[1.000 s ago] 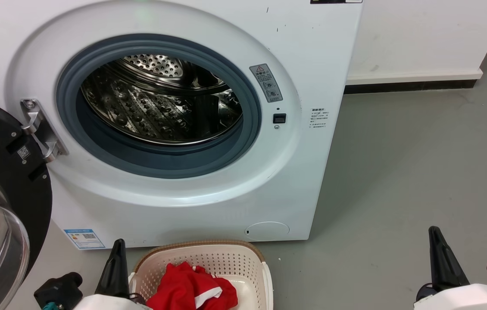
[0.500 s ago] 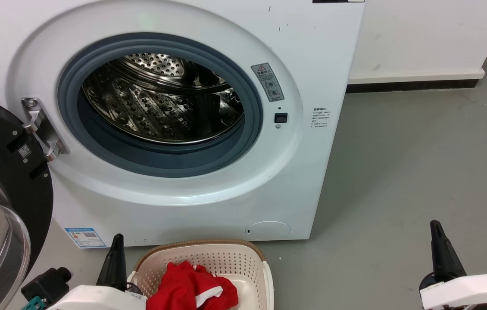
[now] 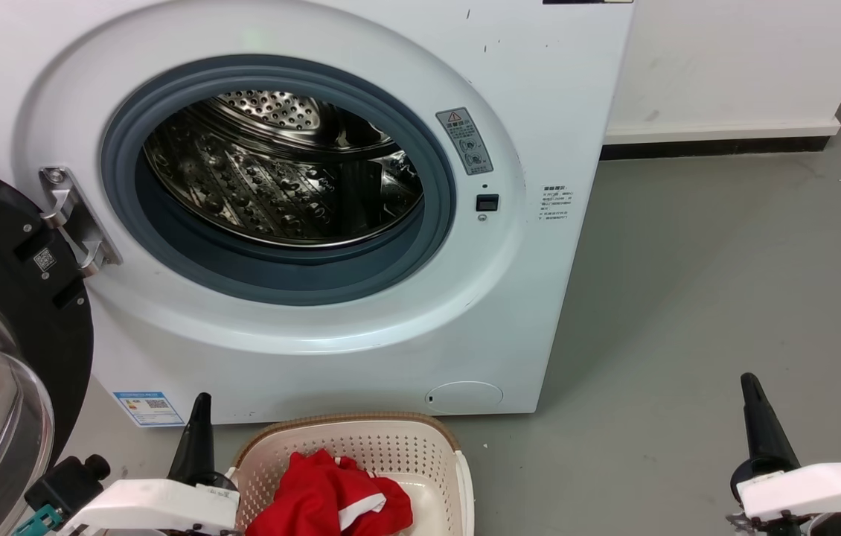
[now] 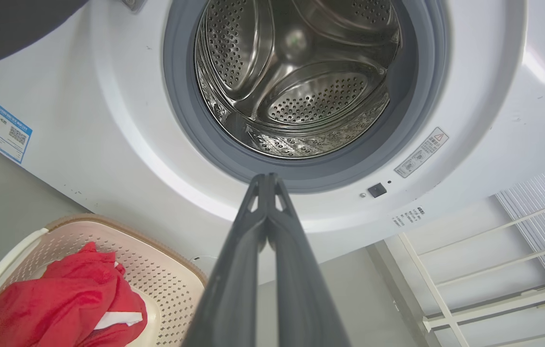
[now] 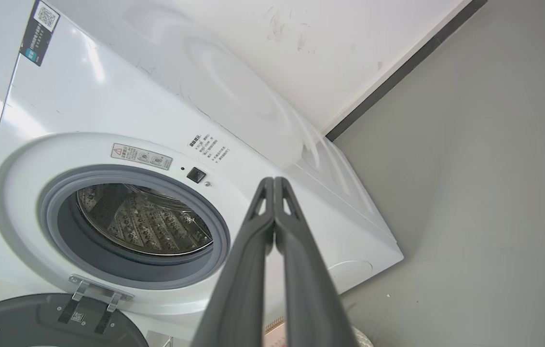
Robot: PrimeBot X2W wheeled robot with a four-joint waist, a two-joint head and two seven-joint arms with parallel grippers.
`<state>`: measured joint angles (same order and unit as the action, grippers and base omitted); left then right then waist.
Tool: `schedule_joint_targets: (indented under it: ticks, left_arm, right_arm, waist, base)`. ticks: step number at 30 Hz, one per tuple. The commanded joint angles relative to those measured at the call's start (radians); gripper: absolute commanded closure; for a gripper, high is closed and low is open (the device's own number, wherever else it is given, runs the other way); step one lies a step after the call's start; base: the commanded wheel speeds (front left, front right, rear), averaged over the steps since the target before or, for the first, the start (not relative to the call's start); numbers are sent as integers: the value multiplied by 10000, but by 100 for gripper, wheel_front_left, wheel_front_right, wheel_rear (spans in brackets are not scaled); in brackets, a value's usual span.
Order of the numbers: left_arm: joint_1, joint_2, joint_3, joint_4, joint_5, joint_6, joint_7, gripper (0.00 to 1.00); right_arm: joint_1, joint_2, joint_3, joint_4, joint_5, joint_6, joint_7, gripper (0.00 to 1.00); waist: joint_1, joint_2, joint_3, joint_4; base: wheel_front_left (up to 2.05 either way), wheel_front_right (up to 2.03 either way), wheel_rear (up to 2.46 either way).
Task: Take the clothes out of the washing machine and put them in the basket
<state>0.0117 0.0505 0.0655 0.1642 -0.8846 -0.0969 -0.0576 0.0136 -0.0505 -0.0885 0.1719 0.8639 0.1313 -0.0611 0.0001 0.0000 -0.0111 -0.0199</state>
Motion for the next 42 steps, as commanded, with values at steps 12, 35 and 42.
schedule_joint_targets:
  ticks: [12, 35, 42]
  left_arm:
    - [-435, 2, 132, 116, -1637, -100, 389, 100]
    - [-802, 0, 287, 419, -4049, -209, 976, 100]
    - [-931, -2, 353, 549, -5045, -271, 1208, 100]
  right_arm:
    - [-521, -34, -73, 100, 1703, -2, 372, 100]
    - [-869, -32, -144, 379, 4184, -5, 982, 100]
    - [-1007, -29, -174, 483, 5210, -6, 1216, 100]
  waist:
    - [-1, 0, 23, 33]
    - [-1, 0, 66, 93]
    - [-1, 0, 87, 122]
  base:
    - [0, 0, 0]
    - [0, 0, 0]
    - [0, 0, 0]
